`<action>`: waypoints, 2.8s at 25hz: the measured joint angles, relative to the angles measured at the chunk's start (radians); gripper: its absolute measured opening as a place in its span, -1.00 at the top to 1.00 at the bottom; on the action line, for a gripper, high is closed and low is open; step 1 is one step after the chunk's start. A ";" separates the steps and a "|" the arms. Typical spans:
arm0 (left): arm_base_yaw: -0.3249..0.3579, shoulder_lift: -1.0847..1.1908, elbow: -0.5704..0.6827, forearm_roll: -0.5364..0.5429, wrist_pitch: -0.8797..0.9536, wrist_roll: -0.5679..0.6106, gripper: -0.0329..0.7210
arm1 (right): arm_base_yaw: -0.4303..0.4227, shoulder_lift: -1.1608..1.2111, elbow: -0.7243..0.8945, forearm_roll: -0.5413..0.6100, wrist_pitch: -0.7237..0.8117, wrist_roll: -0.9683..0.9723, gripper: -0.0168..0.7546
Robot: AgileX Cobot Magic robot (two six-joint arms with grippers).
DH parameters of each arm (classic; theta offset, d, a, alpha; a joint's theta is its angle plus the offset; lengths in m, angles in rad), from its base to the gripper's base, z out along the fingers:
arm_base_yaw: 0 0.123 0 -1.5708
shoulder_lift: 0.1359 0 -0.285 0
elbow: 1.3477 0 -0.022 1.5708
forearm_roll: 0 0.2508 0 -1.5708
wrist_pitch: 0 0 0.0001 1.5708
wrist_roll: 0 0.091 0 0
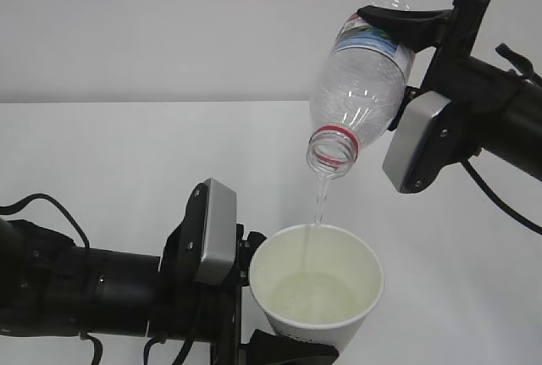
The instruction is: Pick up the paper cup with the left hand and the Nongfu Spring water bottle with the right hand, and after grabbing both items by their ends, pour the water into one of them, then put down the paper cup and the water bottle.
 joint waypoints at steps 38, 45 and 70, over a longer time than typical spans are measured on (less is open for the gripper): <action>0.000 0.000 0.000 -0.032 -0.002 -0.001 -0.60 | 0.000 0.000 0.000 0.017 -0.002 0.000 -0.30; 0.000 0.000 0.000 -0.032 -0.002 -0.001 -0.60 | 0.000 0.000 0.000 0.011 -0.002 -0.002 -0.30; 0.000 0.000 0.000 -0.032 -0.002 -0.001 -0.60 | 0.000 0.000 0.000 0.011 -0.002 -0.030 -0.30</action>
